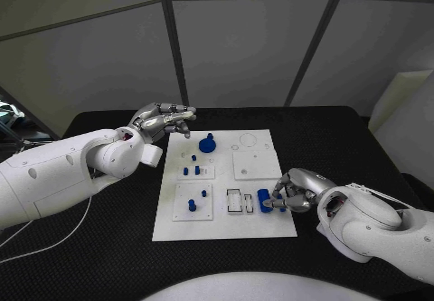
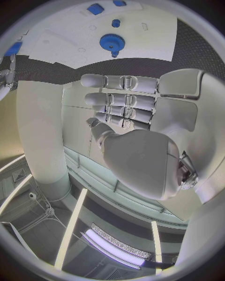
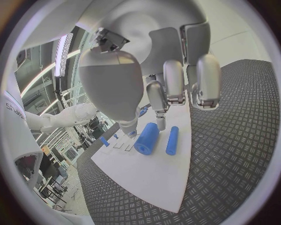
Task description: Assemble the parts on the task board
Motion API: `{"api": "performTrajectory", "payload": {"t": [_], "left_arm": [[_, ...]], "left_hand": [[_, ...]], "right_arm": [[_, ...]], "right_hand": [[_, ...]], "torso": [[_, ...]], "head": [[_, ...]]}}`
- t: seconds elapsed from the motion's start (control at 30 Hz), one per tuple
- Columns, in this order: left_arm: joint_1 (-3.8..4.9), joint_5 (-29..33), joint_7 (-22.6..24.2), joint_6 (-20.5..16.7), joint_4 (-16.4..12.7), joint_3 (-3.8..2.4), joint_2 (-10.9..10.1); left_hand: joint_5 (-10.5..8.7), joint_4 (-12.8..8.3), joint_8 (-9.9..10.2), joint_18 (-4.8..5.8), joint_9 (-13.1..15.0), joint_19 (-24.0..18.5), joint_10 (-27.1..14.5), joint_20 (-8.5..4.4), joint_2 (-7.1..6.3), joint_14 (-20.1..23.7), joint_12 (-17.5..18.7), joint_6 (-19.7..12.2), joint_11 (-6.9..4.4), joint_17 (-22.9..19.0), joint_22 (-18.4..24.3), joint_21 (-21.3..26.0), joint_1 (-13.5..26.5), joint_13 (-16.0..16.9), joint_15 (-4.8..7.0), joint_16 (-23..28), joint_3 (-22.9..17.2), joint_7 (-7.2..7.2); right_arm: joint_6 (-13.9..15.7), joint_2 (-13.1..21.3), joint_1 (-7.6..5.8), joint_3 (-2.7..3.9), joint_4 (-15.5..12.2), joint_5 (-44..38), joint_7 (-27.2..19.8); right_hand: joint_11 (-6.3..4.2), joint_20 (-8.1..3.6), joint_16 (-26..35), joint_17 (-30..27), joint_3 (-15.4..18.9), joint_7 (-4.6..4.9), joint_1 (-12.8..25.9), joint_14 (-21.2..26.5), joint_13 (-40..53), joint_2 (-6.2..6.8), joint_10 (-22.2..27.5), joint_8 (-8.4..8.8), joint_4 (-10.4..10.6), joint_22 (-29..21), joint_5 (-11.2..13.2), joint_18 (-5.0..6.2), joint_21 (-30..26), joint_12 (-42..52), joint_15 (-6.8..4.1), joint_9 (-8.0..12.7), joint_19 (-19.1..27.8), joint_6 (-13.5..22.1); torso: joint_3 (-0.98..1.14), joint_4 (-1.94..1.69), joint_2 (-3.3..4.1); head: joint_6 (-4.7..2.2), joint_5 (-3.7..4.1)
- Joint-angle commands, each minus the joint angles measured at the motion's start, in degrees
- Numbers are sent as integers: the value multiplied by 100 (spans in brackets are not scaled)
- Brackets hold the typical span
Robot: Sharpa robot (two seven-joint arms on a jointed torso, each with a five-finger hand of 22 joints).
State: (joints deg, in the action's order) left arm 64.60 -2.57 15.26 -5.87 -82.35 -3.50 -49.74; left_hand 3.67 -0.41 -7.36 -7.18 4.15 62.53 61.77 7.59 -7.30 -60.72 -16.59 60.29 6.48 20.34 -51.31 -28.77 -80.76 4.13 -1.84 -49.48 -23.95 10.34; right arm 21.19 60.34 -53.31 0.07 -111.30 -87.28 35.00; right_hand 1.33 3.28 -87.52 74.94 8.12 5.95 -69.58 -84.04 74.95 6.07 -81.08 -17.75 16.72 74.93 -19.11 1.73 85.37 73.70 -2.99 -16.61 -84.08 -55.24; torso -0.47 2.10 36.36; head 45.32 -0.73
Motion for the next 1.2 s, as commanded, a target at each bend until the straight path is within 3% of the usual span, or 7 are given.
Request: {"api": "performTrajectory", "payload": {"t": [0.03, 0.57, 0.63, 0.77, 0.87, 0.97, 1.2], "left_arm": [[10, -6, 100, 37, -23, -4, -5], [10, -7, 59, 69, -42, -5, -46], [10, -7, 54, 73, -44, -5, -49], [10, -7, 49, 65, -45, -5, -60], [10, -7, 49, 55, -43, -5, -64], [9, -8, 51, 54, -46, -5, -65], [9, -8, 55, 58, -38, -5, -66]], "left_hand": [[7, 8, 20, -324, -3, -27, -47, -5, 35, -5, -39, -31, -2, -7, 8, 23, 30, -7, -29, 19, 32, -3], [7, 12, 20, -324, -3, -28, -50, -4, 36, -4, -39, -33, -1, -10, 9, 24, 37, -8, -30, 20, 34, -2], [7, 12, 20, -324, -3, -28, -50, -4, 36, -4, -39, -33, -1, -10, 9, 24, 37, -8, -30, 20, 34, -2], [7, 12, 21, -324, -3, -28, -51, -4, 36, -4, -39, -34, 0, -10, 9, 24, 39, -8, -30, 20, 35, -2], [8, 12, 24, -324, -5, -29, -58, -3, 34, -3, -38, -41, 1, -13, 10, 25, 42, -10, -30, 21, 36, 1], [8, 12, 24, -324, -5, -29, -58, -3, 34, -3, -38, -41, 1, -13, 10, 25, 42, -10, -30, 21, 36, 1], [8, 12, 24, -324, -5, -29, -58, -3, 34, -3, -38, -41, 1, -13, 10, 25, 42, -10, -30, 21, 36, 1]], "right_arm": [[26, -64, 25, 3, 41, -189, 150], [-71, -425, 244, 3, 389, -59, 185], [-65, -453, 276, 3, 423, -71, 234], [-5, -472, 307, 3, 457, -113, 297], [232, -464, 319, 4, 426, -138, 264], [662, -423, 325, 4, 338, -153, 161], [1268, -293, 328, 7, 76, -77, 11]], "right_hand": [[7, 39, -39, 1046, 42, -1, 5, -504, 59, -78, -14, -36, 0, 997, -62, -33, 41, 45, 44, -17, -284, 36], [-12, 33, -80, 1134, 48, -25, -133, -521, 268, -256, -112, -131, -23, 1082, -199, -55, 110, 244, 33, -110, -332, 4], [-22, 27, -86, 1147, 45, -36, -214, -523, 287, -296, -118, -162, -38, 1097, -317, -58, 122, 256, 25, -139, -341, -12], [-49, 11, -97, 1171, 24, -67, -360, -527, 316, -388, -128, -243, -60, 1112, -454, -62, 134, 271, 4, -209, -349, -71], [-72, -4, -115, 1209, 6, -91, -491, -535, 419, -440, -198, -301, -95, 1165, -569, -76, 178, 380, -14, -263, -381, -110], [-125, -43, -138, 1259, 9, -152, -588, -545, 618, -485, -339, -396, -89, 1255, -890, -101, 253, 602, -57, -355, -437, -209], [-153, -65, -140, 1262, 32, -183, -608, -546, 662, -499, -371, -444, -67, 1280, -960, -108, 274, 645, -81, -414, -452, -252]], "torso": [[1, -2, 8], [5, -2, 10], [3, -6, 8], [2, -3, -4], [5, -5, -1], [9, 2, 8], [-4, 0, -9]], "head": [[-10, 4], [52, -18], [13, -35], [6, -48], [25, -60], [39, -85], [24, -86]]}}
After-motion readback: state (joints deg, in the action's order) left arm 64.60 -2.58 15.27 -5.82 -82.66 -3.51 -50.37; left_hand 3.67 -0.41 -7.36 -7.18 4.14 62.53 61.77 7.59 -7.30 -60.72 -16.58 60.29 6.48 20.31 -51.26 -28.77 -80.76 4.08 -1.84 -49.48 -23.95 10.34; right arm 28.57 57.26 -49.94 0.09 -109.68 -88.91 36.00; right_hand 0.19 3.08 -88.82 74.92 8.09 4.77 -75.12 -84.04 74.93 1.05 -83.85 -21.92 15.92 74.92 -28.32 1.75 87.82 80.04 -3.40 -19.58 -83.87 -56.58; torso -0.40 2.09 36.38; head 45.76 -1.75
